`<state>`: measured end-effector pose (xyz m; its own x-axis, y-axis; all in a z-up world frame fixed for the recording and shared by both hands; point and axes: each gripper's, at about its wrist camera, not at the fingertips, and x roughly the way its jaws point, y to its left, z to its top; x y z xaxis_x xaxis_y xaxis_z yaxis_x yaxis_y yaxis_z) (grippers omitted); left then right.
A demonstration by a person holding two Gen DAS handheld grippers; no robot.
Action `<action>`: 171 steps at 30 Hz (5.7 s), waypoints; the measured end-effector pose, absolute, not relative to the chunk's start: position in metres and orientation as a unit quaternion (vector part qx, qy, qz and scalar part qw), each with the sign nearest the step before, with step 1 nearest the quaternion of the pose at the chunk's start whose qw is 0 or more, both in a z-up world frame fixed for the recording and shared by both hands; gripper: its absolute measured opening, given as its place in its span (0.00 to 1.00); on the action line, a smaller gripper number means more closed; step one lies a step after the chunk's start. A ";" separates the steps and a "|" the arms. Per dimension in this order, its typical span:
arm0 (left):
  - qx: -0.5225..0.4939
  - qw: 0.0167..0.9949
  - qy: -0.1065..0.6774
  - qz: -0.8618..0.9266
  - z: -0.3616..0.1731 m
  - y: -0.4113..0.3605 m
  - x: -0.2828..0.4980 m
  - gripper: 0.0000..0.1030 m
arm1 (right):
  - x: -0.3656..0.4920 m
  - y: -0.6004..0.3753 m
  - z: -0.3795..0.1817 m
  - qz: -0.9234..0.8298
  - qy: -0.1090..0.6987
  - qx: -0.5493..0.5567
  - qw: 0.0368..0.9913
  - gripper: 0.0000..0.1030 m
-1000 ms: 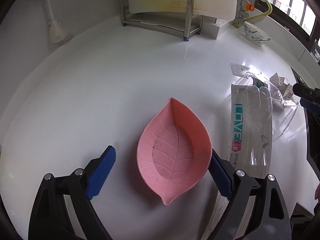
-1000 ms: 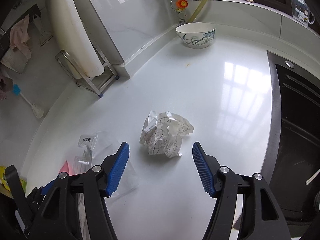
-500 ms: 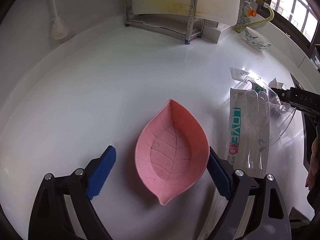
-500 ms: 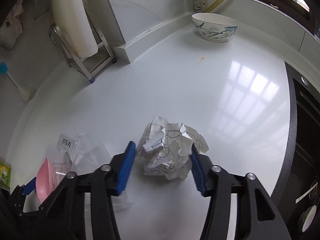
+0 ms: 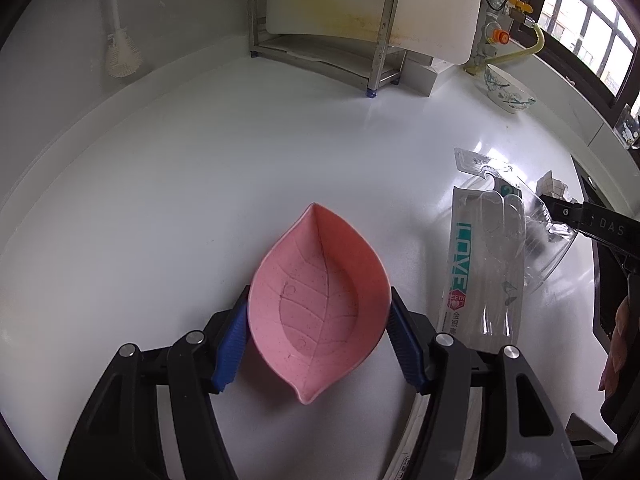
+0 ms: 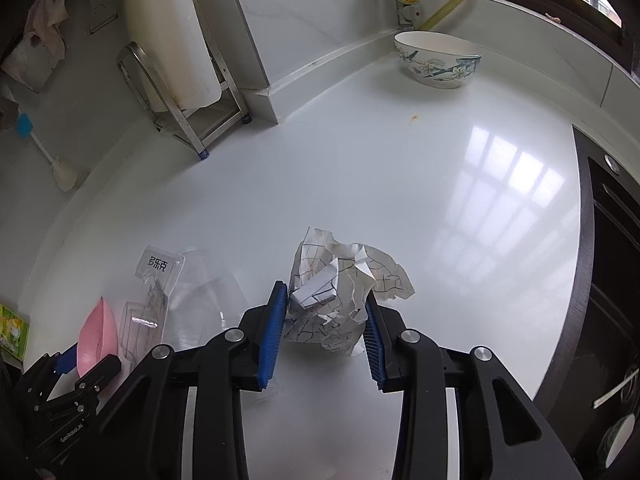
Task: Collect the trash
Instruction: 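Carry the crumpled paper and pink dish over the grey bin with both tools, then open the right tool to drop the paper while the left tool drops the dish, then move both tools back toward the toothbrush package and clear cup on the counter, then grasp the clear plastic cup with the right tool while the left tool grasps the toothbrush package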
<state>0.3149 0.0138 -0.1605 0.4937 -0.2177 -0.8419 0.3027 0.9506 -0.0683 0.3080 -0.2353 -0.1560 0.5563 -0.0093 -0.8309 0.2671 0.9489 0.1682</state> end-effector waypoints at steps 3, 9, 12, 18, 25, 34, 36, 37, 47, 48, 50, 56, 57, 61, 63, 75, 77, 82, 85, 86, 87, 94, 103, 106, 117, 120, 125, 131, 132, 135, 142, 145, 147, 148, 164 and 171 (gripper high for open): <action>0.047 0.866 0.475 -0.150 -0.156 0.016 0.313 0.60 | 0.297 -0.237 -0.155 -0.086 0.463 0.145 0.870 0.34; 0.052 0.868 0.470 -0.150 -0.147 0.020 0.307 0.60 | 0.277 -0.239 -0.150 -0.101 0.458 0.150 0.871 0.34; 0.058 0.868 0.470 -0.150 -0.146 0.021 0.302 0.60 | 0.266 -0.243 -0.147 -0.111 0.455 0.158 0.869 0.34; 0.066 0.869 0.464 -0.158 -0.136 0.022 0.286 0.60 | 0.236 -0.241 -0.138 -0.117 0.447 0.160 0.872 0.34; 0.077 0.872 0.453 -0.168 -0.119 0.019 0.254 0.60 | 0.188 -0.231 -0.125 -0.109 0.438 0.168 0.877 0.34; 0.086 0.875 0.441 -0.180 -0.100 0.003 0.193 0.60 | 0.115 -0.216 -0.120 -0.081 0.440 0.163 0.879 0.34; 0.088 0.874 0.440 -0.184 -0.097 -0.004 0.177 0.60 | 0.097 -0.214 -0.121 -0.075 0.444 0.162 0.878 0.34; 0.089 0.874 0.440 -0.186 -0.096 -0.007 0.170 0.60 | 0.088 -0.213 -0.121 -0.071 0.447 0.161 0.877 0.34; 0.089 0.870 0.441 -0.203 -0.087 -0.049 0.089 0.60 | 0.001 -0.219 -0.126 -0.044 0.473 0.151 0.867 0.34; 0.090 0.869 0.442 -0.204 -0.087 -0.053 0.082 0.60 | -0.006 -0.220 -0.127 -0.041 0.475 0.151 0.866 0.34; 0.092 0.867 0.445 -0.207 -0.089 -0.062 0.067 0.60 | -0.020 -0.225 -0.130 -0.037 0.479 0.152 0.863 0.34; 0.095 0.862 0.449 -0.215 -0.095 -0.085 0.028 0.60 | -0.055 -0.239 -0.136 -0.029 0.485 0.155 0.860 0.34; 0.095 0.862 0.450 -0.215 -0.096 -0.088 0.023 0.60 | -0.058 -0.241 -0.138 -0.027 0.486 0.156 0.860 0.34; 0.092 0.860 0.455 -0.213 -0.104 -0.097 0.005 0.60 | -0.073 -0.248 -0.144 -0.022 0.489 0.155 0.858 0.34; 0.092 0.859 0.458 -0.210 -0.110 -0.100 -0.003 0.60 | -0.079 -0.250 -0.149 -0.020 0.492 0.153 0.857 0.34; 0.092 0.846 0.489 -0.188 -0.151 -0.113 -0.027 0.60 | -0.091 -0.258 -0.186 -0.004 0.525 0.149 0.838 0.34; 0.088 0.843 0.497 -0.185 -0.158 -0.113 -0.029 0.60 | -0.091 -0.258 -0.194 -0.001 0.534 0.151 0.832 0.34; 0.086 0.834 0.514 -0.180 -0.173 -0.112 -0.031 0.60 | -0.086 -0.251 -0.211 0.013 0.549 0.152 0.822 0.34; 0.088 0.830 0.523 -0.174 -0.180 -0.109 -0.033 0.61 | -0.083 -0.250 -0.220 0.016 0.555 0.158 0.817 0.34; 0.088 0.830 0.524 -0.170 -0.182 -0.108 -0.033 0.61 | -0.082 -0.250 -0.223 0.017 0.556 0.162 0.815 0.34; 0.088 0.829 0.527 -0.167 -0.183 -0.106 -0.033 0.61 | -0.081 -0.248 -0.225 0.017 0.557 0.164 0.814 0.34; 0.082 0.834 0.525 -0.150 -0.182 -0.097 -0.036 0.71 | -0.075 -0.245 -0.231 0.031 0.565 0.154 0.810 0.43; 0.071 0.836 0.529 -0.128 -0.179 -0.087 -0.033 0.73 | -0.071 -0.248 -0.227 0.032 0.563 0.150 0.812 0.51; 0.068 0.838 0.527 -0.123 -0.175 -0.085 -0.033 0.73 | -0.071 -0.248 -0.225 0.037 0.563 0.151 0.811 0.51; 0.050 0.865 0.490 -0.101 -0.129 -0.060 -0.023 0.78 | -0.070 -0.248 -0.194 0.048 0.541 0.163 0.824 0.51; 0.043 0.877 0.469 -0.092 -0.109 -0.048 -0.011 0.80 | -0.062 -0.246 -0.180 0.047 0.523 0.161 0.836 0.51; 0.043 0.898 0.431 -0.080 -0.081 -0.029 0.020 0.86 | -0.038 -0.241 -0.149 0.040 0.486 0.160 0.858 0.54; 0.053 0.907 0.411 -0.079 -0.072 -0.015 0.070 0.90 | -0.003 -0.234 -0.126 0.034 0.459 0.167 0.872 0.55; 0.053 0.907 0.410 -0.080 -0.073 -0.014 0.079 0.90 | 0.003 -0.235 -0.124 0.034 0.456 0.169 0.873 0.55; 0.055 0.905 0.412 -0.086 -0.080 -0.012 0.108 0.91 | 0.021 -0.231 -0.122 0.028 0.453 0.170 0.874 0.55; 0.067 0.892 0.431 -0.117 -0.111 -0.022 0.176 0.91 | 0.055 -0.228 -0.132 -0.003 0.454 0.182 0.872 0.56; 0.078 0.886 0.437 -0.132 -0.122 -0.030 0.203 0.91 | 0.065 -0.229 -0.139 -0.018 0.456 0.193 0.869 0.56; 0.083 0.883 0.440 -0.139 -0.129 -0.035 0.217 0.91 | 0.072 -0.230 -0.142 -0.028 0.456 0.201 0.867 0.56; 0.086 0.881 0.443 -0.145 -0.133 -0.037 0.224 0.91 | 0.075 -0.230 -0.144 -0.033 0.454 0.205 0.866 0.56; 0.104 0.863 0.459 -0.186 -0.170 -0.046 0.267 0.73 | 0.140 -0.230 -0.139 -0.077 0.420 0.199 0.882 0.56; 0.107 0.863 0.452 -0.199 -0.167 -0.047 0.272 0.57 | 0.197 -0.228 -0.143 -0.040 0.415 0.165 0.894 0.58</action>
